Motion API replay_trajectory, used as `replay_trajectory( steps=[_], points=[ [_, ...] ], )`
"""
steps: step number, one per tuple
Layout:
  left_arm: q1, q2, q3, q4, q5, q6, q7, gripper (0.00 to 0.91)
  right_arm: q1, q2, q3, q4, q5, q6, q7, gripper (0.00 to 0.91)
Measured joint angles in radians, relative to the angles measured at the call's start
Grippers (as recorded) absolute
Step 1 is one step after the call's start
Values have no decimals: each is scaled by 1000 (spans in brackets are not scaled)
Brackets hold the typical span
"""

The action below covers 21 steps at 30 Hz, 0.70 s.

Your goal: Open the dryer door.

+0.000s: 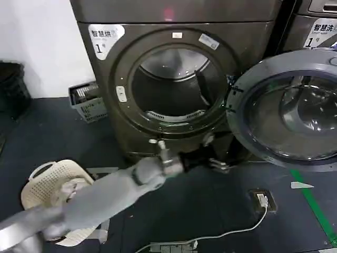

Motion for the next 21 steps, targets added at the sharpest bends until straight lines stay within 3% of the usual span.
replay_trajectory(
  steps=[7,16,21],
  points=[
    [101,255,-69,-119,88,61,1,907,32,0,-4,13,-3,14,4,907],
    [341,598,-258,-235,158,13,45,907,77,-2,-43,32,-33,5,5,907],
    [427,776,-290,-290,171,51,40,907,94,-8,-54,31,-52,5,4,907]
  ],
)
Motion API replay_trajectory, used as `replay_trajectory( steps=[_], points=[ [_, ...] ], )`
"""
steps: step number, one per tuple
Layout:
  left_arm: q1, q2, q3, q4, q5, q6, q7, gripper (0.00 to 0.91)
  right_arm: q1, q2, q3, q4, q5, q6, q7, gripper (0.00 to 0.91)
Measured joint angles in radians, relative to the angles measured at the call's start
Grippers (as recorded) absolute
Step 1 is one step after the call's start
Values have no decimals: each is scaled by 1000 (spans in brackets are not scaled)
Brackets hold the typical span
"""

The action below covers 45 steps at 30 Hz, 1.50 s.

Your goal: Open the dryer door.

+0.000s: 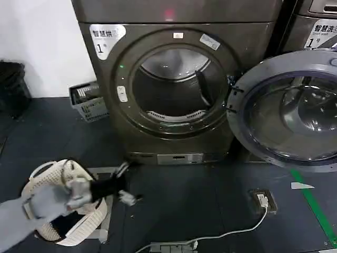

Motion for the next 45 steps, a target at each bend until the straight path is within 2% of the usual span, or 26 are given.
replay_trajectory(
  steps=[9,19,25,29,37,45],
  points=[
    [16,241,21,-14,94,87,8,907,5,-8,7,-6,-34,14,-15,907],
    [-4,381,33,58,213,116,67,907,9,3,-4,-9,-65,25,-28,907],
    [-10,414,-5,125,276,76,164,907,12,8,-7,-7,-70,27,-28,907],
    [-12,423,-15,178,349,27,179,907,11,8,-6,-8,-74,29,-27,907],
    [-11,420,-21,241,388,17,195,907,2,11,4,-4,-74,29,-27,907],
    [-6,416,-27,233,429,39,223,907,-7,17,14,5,-74,26,-30,907]
  ],
)
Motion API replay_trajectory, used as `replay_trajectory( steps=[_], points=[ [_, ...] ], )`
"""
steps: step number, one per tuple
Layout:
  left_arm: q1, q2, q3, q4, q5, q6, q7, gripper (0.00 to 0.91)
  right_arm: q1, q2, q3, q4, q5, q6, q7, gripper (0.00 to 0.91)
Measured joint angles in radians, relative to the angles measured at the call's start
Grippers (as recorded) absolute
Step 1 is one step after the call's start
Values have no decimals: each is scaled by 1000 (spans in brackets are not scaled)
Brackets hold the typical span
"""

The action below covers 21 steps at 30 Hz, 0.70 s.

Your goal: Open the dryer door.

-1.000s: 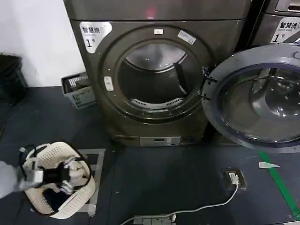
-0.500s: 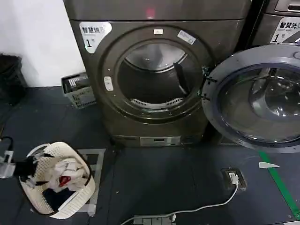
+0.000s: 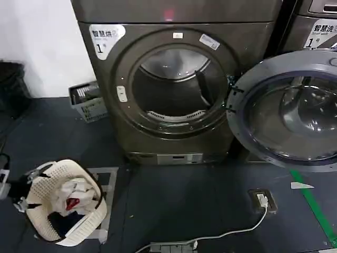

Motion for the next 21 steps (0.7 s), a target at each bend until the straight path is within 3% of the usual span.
replay_trajectory(
  steps=[21],
  points=[
    [6,-12,-6,16,37,-3,36,907,-22,6,22,18,1,-6,-8,907]
  ],
)
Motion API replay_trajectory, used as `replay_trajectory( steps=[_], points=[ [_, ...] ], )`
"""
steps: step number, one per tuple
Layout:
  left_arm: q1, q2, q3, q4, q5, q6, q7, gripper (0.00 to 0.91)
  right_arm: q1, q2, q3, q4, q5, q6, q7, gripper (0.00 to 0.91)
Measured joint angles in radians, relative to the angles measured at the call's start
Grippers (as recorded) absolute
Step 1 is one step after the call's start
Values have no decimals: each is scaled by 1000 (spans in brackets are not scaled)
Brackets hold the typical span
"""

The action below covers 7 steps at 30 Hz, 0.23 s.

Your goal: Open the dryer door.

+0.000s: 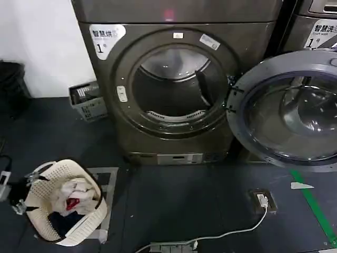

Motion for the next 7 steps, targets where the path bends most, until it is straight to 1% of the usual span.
replay_trajectory(
  steps=[7],
  points=[
    [-4,9,0,-4,14,3,4,907,2,0,0,-2,0,0,-2,907]
  ],
)
